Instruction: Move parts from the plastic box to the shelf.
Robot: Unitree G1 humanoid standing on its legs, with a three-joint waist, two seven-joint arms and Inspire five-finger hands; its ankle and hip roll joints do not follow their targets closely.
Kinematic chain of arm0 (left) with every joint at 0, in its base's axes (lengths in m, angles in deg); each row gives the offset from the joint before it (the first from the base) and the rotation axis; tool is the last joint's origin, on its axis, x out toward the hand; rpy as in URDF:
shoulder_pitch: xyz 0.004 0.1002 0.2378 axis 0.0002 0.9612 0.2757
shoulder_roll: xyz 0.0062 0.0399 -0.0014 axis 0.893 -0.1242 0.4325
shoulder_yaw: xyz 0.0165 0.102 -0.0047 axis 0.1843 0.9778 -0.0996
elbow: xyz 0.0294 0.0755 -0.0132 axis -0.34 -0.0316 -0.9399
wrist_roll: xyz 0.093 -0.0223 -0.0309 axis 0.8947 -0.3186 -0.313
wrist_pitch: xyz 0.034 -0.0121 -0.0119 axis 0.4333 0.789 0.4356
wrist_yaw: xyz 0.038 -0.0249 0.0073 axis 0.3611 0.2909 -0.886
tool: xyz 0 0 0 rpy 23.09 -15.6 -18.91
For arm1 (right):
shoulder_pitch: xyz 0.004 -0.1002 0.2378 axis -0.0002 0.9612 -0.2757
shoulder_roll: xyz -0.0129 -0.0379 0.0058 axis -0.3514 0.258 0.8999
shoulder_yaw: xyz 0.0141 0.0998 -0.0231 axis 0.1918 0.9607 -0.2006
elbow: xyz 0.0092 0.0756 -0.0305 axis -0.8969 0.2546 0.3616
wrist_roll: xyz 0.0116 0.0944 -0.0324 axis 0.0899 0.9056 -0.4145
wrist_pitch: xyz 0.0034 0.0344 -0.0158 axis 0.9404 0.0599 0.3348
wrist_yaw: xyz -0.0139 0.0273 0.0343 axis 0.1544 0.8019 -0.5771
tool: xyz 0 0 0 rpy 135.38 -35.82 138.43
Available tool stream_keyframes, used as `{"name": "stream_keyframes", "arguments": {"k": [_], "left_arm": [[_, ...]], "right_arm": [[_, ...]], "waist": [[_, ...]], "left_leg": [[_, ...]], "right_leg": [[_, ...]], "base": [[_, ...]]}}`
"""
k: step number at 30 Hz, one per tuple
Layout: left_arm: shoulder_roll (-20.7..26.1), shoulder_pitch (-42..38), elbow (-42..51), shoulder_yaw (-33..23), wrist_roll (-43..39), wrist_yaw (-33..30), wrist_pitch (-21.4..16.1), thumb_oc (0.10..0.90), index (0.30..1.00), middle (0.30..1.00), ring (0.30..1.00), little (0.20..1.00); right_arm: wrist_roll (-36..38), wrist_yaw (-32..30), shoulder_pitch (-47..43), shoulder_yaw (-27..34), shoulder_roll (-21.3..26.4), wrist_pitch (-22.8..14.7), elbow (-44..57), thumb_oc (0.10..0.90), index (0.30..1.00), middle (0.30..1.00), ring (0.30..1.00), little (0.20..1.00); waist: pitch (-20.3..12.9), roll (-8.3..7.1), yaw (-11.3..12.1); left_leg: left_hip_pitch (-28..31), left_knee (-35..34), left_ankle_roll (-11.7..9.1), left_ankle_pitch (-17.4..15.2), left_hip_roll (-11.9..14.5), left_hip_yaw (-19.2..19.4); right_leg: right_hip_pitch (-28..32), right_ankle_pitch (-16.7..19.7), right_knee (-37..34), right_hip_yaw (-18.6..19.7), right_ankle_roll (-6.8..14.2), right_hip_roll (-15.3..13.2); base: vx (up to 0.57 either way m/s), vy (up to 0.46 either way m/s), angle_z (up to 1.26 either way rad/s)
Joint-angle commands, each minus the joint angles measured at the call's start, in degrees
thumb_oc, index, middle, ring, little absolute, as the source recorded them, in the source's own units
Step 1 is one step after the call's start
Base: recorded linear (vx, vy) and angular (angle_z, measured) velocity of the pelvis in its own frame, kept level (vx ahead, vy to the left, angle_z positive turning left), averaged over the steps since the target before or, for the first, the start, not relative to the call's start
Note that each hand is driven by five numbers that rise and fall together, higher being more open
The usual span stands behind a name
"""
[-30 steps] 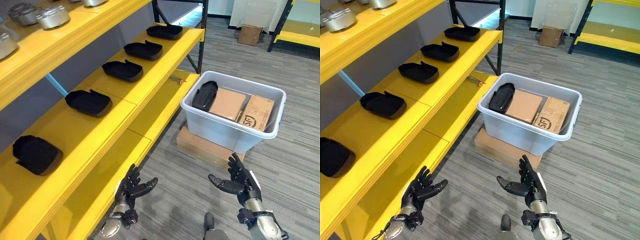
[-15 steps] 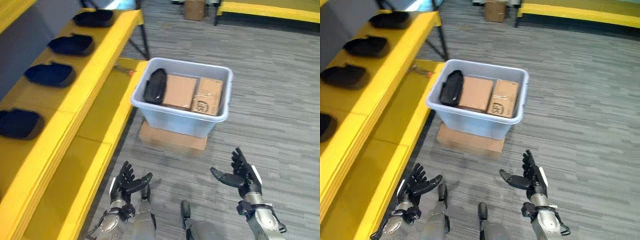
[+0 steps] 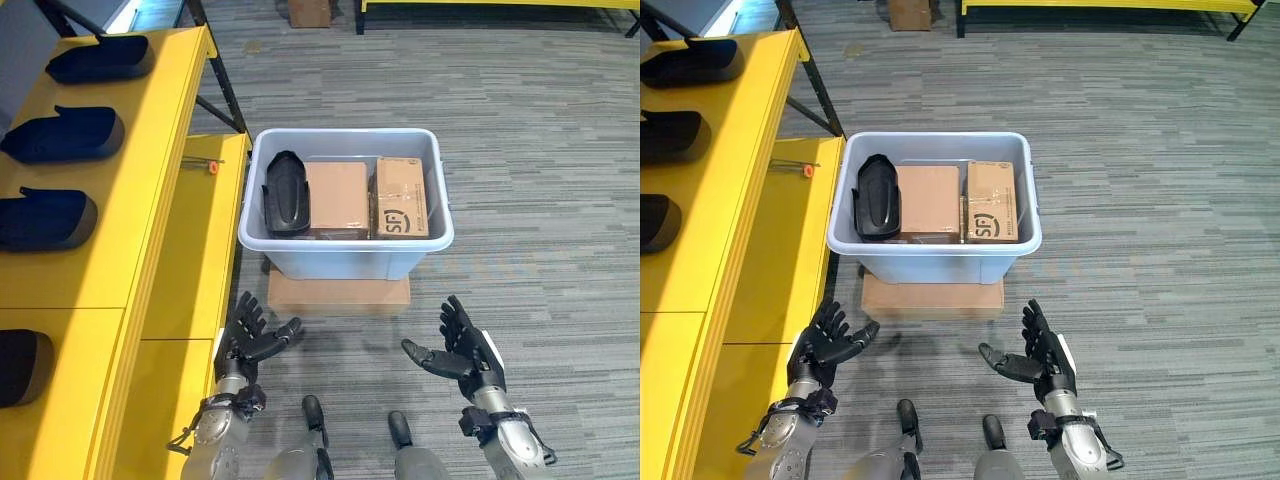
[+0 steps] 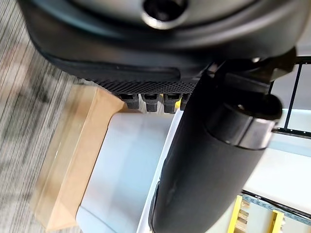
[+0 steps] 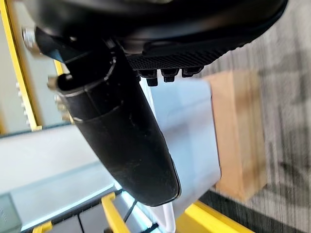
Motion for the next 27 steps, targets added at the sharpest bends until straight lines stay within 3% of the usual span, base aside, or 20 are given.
{"name": "stream_keyframes", "arguments": {"k": [1, 5, 8, 12, 14, 15, 18, 20, 21, 24, 25, 27], "left_arm": [[1.18, 1.28, 4.81, -0.66, 0.51, -0.1, -4.52, 0.9, 1.0, 1.0, 1.0, 1.0], [1.6, -0.36, 5.21, -0.31, 0.24, -0.67, -4.38, 0.9, 1.0, 1.0, 1.0, 1.0], [1.66, -2.2, 4.81, 0.26, 0.17, -1.07, -4.06, 0.9, 1.0, 1.0, 1.0, 1.0], [2.19, -3.61, 4.58, 0.98, 0.53, -1.2, -4.01, 0.9, 1.0, 1.0, 1.0, 1.0], [2.69, -3.89, 4.57, 1.08, 1.3, -1.74, -3.75, 0.9, 1.0, 1.0, 1.0, 1.0], [2.9, -3.8, 4.51, 0.89, 1.97, -1.88, -3.53, 0.9, 1.0, 1.0, 1.0, 1.0], [3.26, -2.97, 3.7, 0.2, 2.28, -0.99, -3.36, 0.9, 1.0, 1.0, 1.0, 1.0], [3.35, -2.07, 3.65, -0.26, 2.51, -0.84, -3.2, 0.9, 1.0, 1.0, 1.0, 1.0], [3.07, -1.55, 3.25, -0.76, 3.3, -0.81, -3.06, 0.9, 1.0, 1.0, 1.0, 1.0], [2.8, -0.45, 3.18, -0.99, 3.84, -0.74, -3.28, 0.9, 1.0, 1.0, 1.0, 1.0], [2.59, 0.14, 3.15, -1.0, 3.58, -0.52, -3.5, 0.9, 1.0, 1.0, 1.0, 1.0], [1.44, 1.62, 3.95, -0.75, 3.36, 0.08, -3.68, 0.9, 1.0, 1.0, 1.0, 1.0]], "right_arm": [[-1.87, -0.36, -1.56, 2.81, 1.6, -4.26, 5.8, 0.9, 1.0, 1.0, 1.0, 1.0], [-1.85, -0.9, -3.61, 2.55, 1.61, -4.21, 5.98, 0.9, 1.0, 1.0, 1.0, 1.0], [-1.98, -1.21, -4.97, 2.32, 1.62, -4.46, 6.37, 0.9, 1.0, 1.0, 1.0, 1.0], [-2.26, -1.35, -5.29, 2.22, 1.49, -4.6, 6.97, 0.9, 1.0, 1.0, 1.0, 1.0], [-3.45, -1.75, -5.39, 1.56, 1.62, -4.51, 7.32, 0.9, 1.0, 1.0, 1.0, 1.0], [-2.96, -1.64, -5.3, 1.29, 1.45, -4.53, 7.3, 0.9, 1.0, 1.0, 1.0, 1.0], [-1.59, -0.97, -5.24, 1.41, 1.19, -4.4, 6.81, 0.9, 1.0, 1.0, 1.0, 1.0], [-1.25, -0.52, -4.94, 1.45, 1.37, -4.34, 6.32, 0.9, 1.0, 1.0, 1.0, 1.0], [-1.49, -0.26, -4.46, 1.49, 1.37, -4.32, 6.16, 0.9, 1.0, 1.0, 1.0, 1.0], [-1.95, -0.05, -3.46, 1.71, 1.58, -4.34, 6.6, 0.9, 1.0, 1.0, 1.0, 1.0], [-1.66, 0.47, -2.54, 1.9, 1.6, -4.27, 7.1, 0.9, 1.0, 1.0, 1.0, 1.0], [-1.55, 0.65, -2.04, 2.35, 2.17, -4.21, 7.55, 0.9, 1.0, 1.0, 1.0, 1.0]], "waist": [[-7.13, -1.1, 0.11], [-7.61, -1.98, 0.46], [-7.43, -2.2, 0.71], [-5.66, -1.31, -0.41], [-3.9, 0.0, -1.04], [-3.13, 0.24, -0.75], [-2.78, 0.08, -1.86], [-2.76, -0.46, -2.34], [-3.07, -1.23, -2.61], [-3.2, -1.65, -3.02], [-3.37, -1.74, -2.94], [-5.7, -2.2, -2.67]], "left_leg": [[-2.62, 2.88, -5.62, -0.73, 7.43, -3.28], [-4.31, 7.94, -4.4, -4.34, 5.6, -3.27], [-5.39, 11.05, -3.11, -6.77, 4.1, -3.53], [-3.54, 9.16, -0.99, -7.37, 2.24, -4.69], [-1.37, 7.29, -0.09, -7.31, 2.46, -4.45], [0.62, 6.15, 0.08, -7.81, 2.29, -3.17], [4.99, 3.76, -0.33, -9.04, 1.73, -1.68], [6.75, 3.23, -0.8, -10.05, 1.24, -1.21], [8.12, 3.09, -1.49, -11.03, 1.11, -0.53], [9.44, 3.2, -2.12, -11.91, 1.55, -0.34], [10.21, 3.22, -2.43, -12.28, 1.56, -0.56], [11.08, 1.94, -2.86, -11.97, 1.32, 0.32]], "right_leg": [[-1.27, -1.31, 2.97, -1.32, 2.43, -1.5], [-1.32, -0.9, 4.41, -1.84, 3.78, -3.39], [-2.51, 0.31, 9.3, -2.12, 4.75, -4.59], [-9.55, 8.05, 22.57, -0.15, 4.9, -2.58], [-14.01, 9.44, 30.14, -2.52, 3.67, -0.97], [-15.61, 8.62, 31.84, -7.21, 3.06, -2.37], [-18.2, 5.47, 24.81, -13.57, 2.09, -2.11], [-18.74, 6.24, 16.5, -15.73, 2.46, -1.68], [-18.67, 8.15, 9.12, -17.62, 3.36, -2.78], [-18.58, 10.82, 5.38, -16.22, 4.38, -2.9], [-17.21, 10.16, 4.58, -15.05, 4.22, -2.3], [-14.71, 11.85, 2.29, -15.26, 4.0, -1.71]], "base": [[0.06, 0.056, 0.03], [0.07, 0.107, 0.0], [0.06, 0.162, -0.01], [0.02, 0.193, 0.09], [0.05, 0.264, 0.1], [0.12, 0.247, 0.06], [0.21, 0.112, -0.2], [0.25, -0.018, -0.24], [0.22, -0.049, -0.05], [0.16, -0.068, 0.0], [0.17, -0.056, 0.06], [0.21, -0.096, 0.07]]}}
